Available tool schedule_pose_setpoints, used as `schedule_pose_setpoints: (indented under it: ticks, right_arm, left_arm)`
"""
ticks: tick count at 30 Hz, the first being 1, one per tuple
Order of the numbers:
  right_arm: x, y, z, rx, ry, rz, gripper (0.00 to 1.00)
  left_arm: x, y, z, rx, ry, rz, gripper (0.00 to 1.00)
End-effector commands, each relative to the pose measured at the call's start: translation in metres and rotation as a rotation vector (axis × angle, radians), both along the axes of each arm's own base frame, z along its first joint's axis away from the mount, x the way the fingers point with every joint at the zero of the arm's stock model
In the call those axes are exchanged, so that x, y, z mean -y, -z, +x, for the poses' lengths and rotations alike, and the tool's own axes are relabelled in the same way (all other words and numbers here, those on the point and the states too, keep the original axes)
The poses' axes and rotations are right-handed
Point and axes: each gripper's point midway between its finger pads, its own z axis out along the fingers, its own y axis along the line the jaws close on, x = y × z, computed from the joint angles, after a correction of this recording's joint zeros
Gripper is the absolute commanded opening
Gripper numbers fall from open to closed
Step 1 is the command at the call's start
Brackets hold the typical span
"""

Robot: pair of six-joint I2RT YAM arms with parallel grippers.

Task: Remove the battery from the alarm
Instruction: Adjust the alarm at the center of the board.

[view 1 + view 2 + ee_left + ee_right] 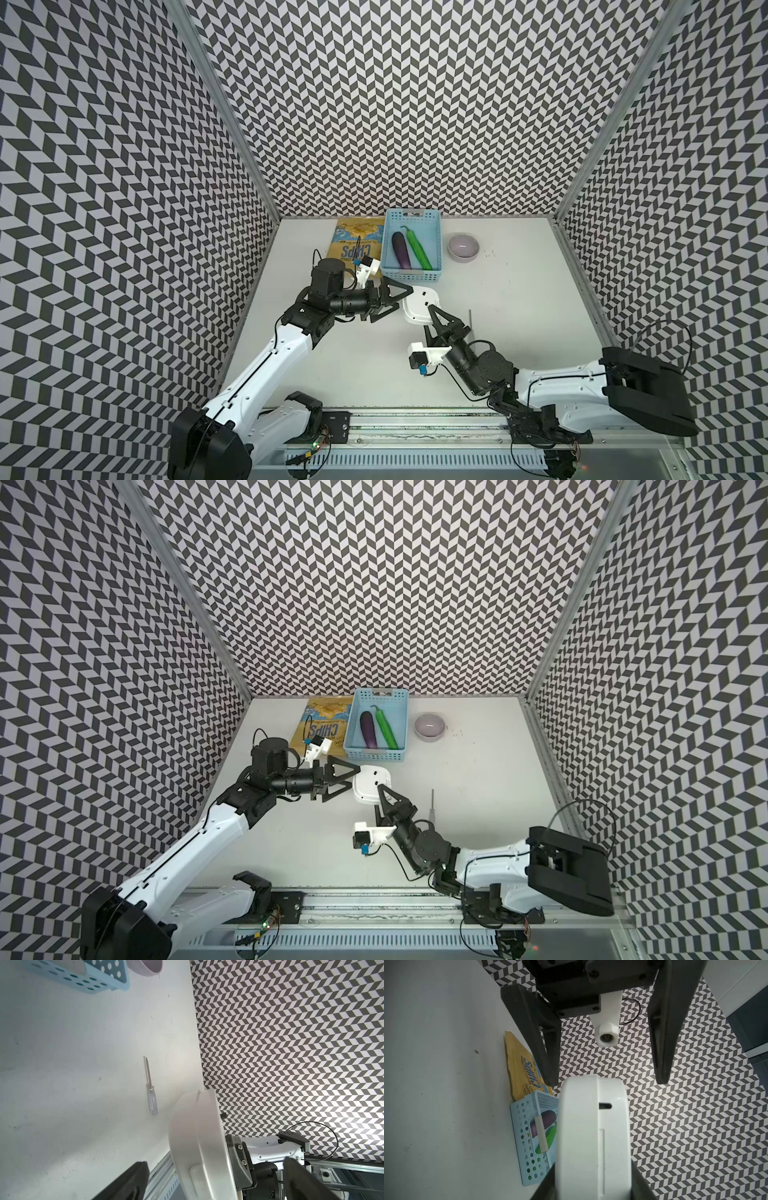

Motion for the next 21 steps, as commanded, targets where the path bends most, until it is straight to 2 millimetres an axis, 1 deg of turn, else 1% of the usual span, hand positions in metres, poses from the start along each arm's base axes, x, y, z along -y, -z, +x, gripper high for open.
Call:
schedule_pose_setpoints:
  ticks: [1, 5, 10, 15, 17, 18, 19, 21]
  right_arm:
    - [0.009, -0.034, -0.002, 0.103, 0.043, 0.099, 0.42]
    - [0.009, -0.034, -0.002, 0.111, 0.043, 0.098, 0.43]
    - [0.010, -0.037, -0.004, 0.108, 0.033, 0.118, 0.44]
    - [0.009, -0.035, -0.008, 0.096, 0.015, 0.107, 0.45]
    - [0.009, -0.033, -0.008, 0.088, 0.017, 0.101, 0.45]
    - [0.010, -0.032, -0.009, 0.085, 0.016, 0.102, 0.47]
    - [0.011, -0.030, -0.009, 0.075, 0.016, 0.102, 0.52]
    - [0.008, -0.023, -0.011, 0.037, -0.004, 0.083, 0.66]
  left_arm:
    - [0.009, 0.002, -0.004, 0.004, 0.031, -0.006, 0.93]
    - [0.020, 0.009, -0.013, -0.009, 0.077, 0.002, 0.83]
    - [0.022, 0.014, -0.011, -0.011, 0.075, 0.004, 0.70]
    - [0.027, 0.007, -0.008, 0.005, 0.087, -0.046, 0.59]
    - [0.028, 0.005, -0.007, 0.016, 0.092, -0.057, 0.52]
    - [0.028, 0.004, -0.006, 0.020, 0.093, -0.059, 0.48]
    - [0.029, 0.003, -0.006, 0.028, 0.092, -0.062, 0.43]
    - [0.029, 0.001, -0.004, 0.052, 0.089, -0.067, 0.35]
